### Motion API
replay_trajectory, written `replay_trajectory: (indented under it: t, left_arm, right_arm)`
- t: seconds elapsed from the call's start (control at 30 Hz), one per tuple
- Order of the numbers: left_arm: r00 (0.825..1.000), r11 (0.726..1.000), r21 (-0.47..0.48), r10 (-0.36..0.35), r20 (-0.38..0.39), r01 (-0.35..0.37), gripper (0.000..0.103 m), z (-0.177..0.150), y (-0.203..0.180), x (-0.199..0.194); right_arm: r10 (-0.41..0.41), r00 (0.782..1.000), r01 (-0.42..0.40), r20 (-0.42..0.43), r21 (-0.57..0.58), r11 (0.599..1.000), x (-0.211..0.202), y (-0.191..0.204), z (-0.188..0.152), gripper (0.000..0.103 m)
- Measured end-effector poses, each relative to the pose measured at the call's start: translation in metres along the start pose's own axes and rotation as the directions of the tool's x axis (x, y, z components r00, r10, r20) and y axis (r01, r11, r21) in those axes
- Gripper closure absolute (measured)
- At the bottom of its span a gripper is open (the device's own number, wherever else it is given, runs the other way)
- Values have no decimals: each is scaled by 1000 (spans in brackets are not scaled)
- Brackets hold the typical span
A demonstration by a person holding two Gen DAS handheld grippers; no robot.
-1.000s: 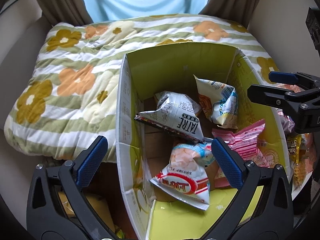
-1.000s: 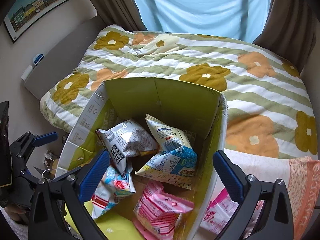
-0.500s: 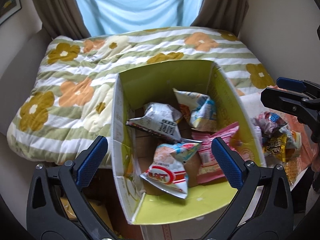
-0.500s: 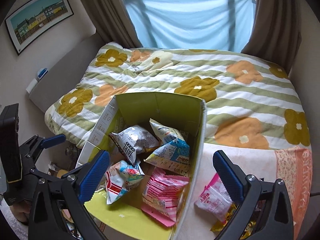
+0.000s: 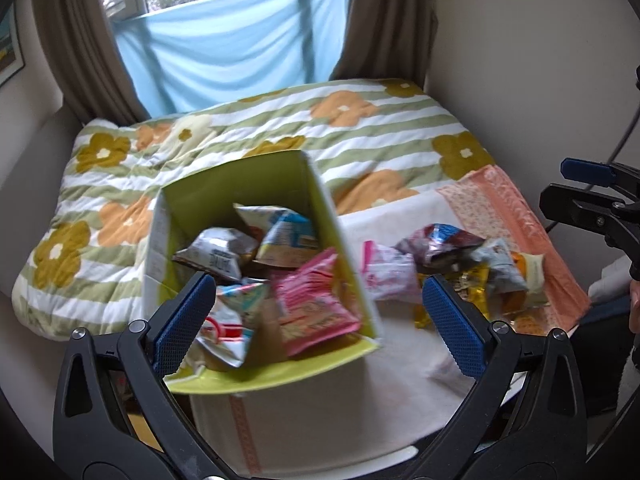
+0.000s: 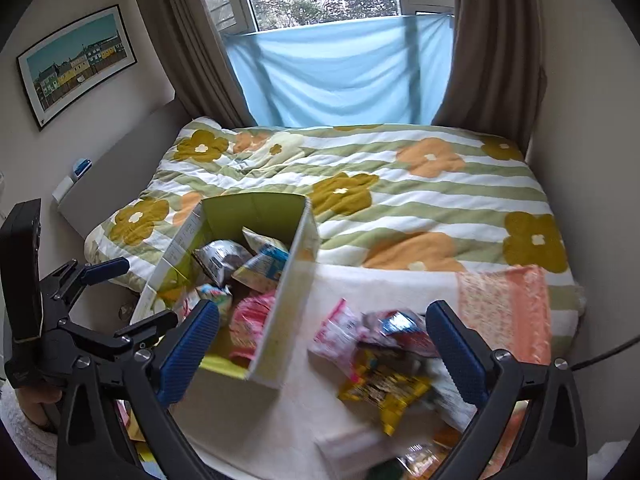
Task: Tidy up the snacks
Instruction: 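Move both tools back toward the remaining snacks on the table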
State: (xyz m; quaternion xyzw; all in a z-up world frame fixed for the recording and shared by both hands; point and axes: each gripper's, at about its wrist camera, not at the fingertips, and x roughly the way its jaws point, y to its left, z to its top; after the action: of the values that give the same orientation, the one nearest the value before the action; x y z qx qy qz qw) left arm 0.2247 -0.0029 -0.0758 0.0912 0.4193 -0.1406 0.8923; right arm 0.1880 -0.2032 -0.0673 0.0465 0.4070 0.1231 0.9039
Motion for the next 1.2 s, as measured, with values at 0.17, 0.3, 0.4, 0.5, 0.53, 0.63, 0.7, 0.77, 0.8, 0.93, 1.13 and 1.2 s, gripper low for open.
replay_trajectory:
  t: [0.17,0.3,0.4,0.5,0.53,0.63,0.7,0.77,0.8,0.93,1.13,1.2]
  left_arm:
    - [999,999,28,-20,-28,21,0,-21,-62,-7]
    - [997,998,52,-25,-69,29,0,-47,-104,-3]
    - [994,997,68,-34,-103,41,0,-64,-126,4]
    - [988,994,88,-55,-143,68,0,-83,-145,16]
    - [985,992,96,-61,-161,77,0,-89,-150,22]
    - [978,986,137,-63,-200,92,0,-103,-161,40]
    - [972,978,179,-63,-224,104,0,-110,-167,54]
    - [966,966,222,-77,-248,134,0,-114,-174,68]
    - [963,958,246,-85,-257,151,0,-118,-178,76]
    - [948,929,311,-106,-299,202,0,-128,-187,111]
    - [929,893,363,-138,-343,266,1,-139,-193,153]
    - [921,887,367,-141,-364,280,2,-141,-194,166]
  right_arm:
    - [-29,999,29,-19,19,999,-28,-39,-36,0]
    - [-53,998,54,-34,21,998,-35,-65,-66,0]
    - [-48,996,51,-71,33,998,-31,-81,-85,0]
    - [-32,993,39,-116,55,998,-26,-98,-109,0]
    - [-28,991,38,-133,66,997,-22,-103,-118,0]
    - [-31,987,45,-160,83,995,-15,-112,-141,0]
    - [-49,983,64,-176,77,995,-8,-115,-155,0]
    - [-64,979,79,-194,69,995,3,-119,-172,0]
    - [-69,977,84,-200,69,994,7,-120,-177,0]
    - [-80,966,105,-245,95,990,36,-129,-206,0]
    - [-100,958,119,-270,54,991,64,-130,-233,0]
    - [-104,953,123,-283,50,991,71,-131,-236,0]
